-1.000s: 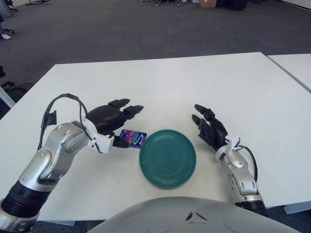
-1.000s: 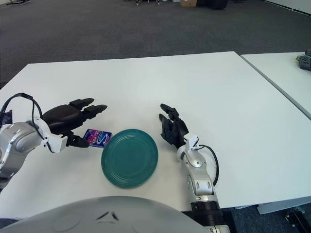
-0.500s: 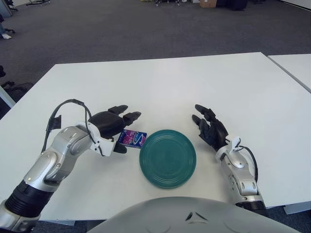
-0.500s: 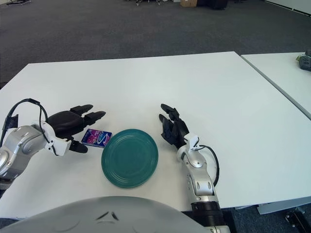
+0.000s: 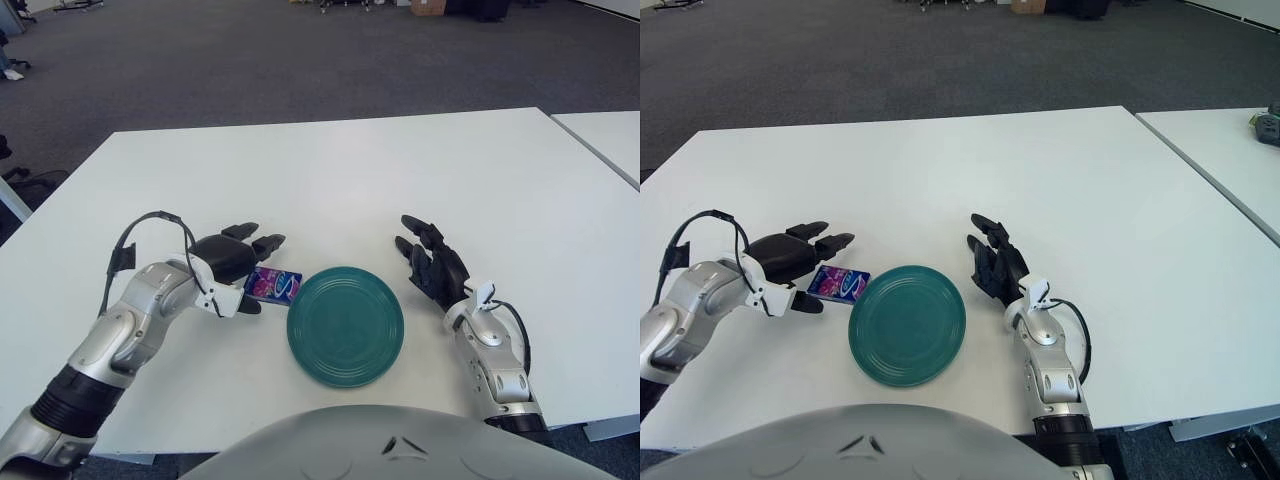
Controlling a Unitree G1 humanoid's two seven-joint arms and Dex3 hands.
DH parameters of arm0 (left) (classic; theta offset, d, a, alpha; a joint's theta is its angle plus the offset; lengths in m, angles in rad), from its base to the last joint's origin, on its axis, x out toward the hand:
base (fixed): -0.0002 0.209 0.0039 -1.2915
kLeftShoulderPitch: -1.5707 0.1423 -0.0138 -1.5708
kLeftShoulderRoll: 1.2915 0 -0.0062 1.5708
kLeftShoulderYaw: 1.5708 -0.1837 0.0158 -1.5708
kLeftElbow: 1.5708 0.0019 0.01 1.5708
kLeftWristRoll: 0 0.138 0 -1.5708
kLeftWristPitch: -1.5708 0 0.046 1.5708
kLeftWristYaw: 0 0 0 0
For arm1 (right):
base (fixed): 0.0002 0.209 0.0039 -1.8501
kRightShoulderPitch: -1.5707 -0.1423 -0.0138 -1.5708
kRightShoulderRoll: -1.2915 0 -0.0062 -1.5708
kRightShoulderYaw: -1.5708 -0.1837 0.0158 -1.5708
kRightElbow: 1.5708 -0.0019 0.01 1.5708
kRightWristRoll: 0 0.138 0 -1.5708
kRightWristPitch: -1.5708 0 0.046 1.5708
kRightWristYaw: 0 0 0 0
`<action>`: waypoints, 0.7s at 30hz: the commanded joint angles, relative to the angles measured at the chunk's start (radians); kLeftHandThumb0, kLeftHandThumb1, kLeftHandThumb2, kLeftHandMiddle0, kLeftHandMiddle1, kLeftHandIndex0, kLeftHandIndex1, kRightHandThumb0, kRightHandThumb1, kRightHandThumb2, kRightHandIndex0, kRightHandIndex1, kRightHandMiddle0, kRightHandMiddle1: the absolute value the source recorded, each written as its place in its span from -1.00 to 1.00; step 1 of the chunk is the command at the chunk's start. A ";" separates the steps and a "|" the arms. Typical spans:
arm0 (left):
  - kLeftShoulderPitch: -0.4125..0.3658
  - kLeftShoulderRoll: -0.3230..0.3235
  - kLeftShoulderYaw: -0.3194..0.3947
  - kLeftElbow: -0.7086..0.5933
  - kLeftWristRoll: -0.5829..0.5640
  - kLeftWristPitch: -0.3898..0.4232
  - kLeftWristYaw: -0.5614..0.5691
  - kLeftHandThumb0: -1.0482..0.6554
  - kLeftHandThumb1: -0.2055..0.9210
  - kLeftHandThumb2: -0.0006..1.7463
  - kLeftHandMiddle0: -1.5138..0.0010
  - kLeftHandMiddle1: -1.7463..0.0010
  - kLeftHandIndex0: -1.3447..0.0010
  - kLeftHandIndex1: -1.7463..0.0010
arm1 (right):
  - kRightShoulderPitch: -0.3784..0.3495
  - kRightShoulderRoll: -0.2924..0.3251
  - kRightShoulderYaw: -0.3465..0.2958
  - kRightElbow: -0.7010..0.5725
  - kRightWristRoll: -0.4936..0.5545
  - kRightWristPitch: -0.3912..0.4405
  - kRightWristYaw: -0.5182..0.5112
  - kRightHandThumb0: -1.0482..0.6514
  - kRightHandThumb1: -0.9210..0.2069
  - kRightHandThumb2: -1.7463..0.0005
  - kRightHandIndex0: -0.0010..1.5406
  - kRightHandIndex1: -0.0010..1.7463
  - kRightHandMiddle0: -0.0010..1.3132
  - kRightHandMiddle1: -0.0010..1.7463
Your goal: Put the gum into the plate.
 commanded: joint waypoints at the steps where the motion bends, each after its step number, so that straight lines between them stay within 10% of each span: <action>1: -0.039 -0.021 -0.028 0.043 0.025 0.005 0.030 -1.00 1.00 -0.43 1.00 1.00 0.92 0.96 | 0.018 -0.009 0.005 0.030 -0.016 0.054 -0.005 -0.63 -1.00 -0.01 -0.64 -1.00 -1.00 -0.42; 17: -0.139 -0.117 -0.136 0.277 0.061 -0.013 0.159 -0.89 1.00 -0.56 0.55 0.92 0.99 0.05 | 0.019 -0.005 0.007 0.025 -0.017 0.047 -0.012 -0.65 -1.00 0.01 -0.61 -0.98 -1.00 -0.38; 21: -0.146 -0.123 -0.149 0.311 0.063 -0.030 0.209 -0.72 1.00 -0.66 0.41 0.57 0.88 -0.31 | 0.019 -0.003 0.004 0.027 -0.013 0.044 -0.010 -0.64 -1.00 0.01 -0.60 -0.98 -1.00 -0.37</action>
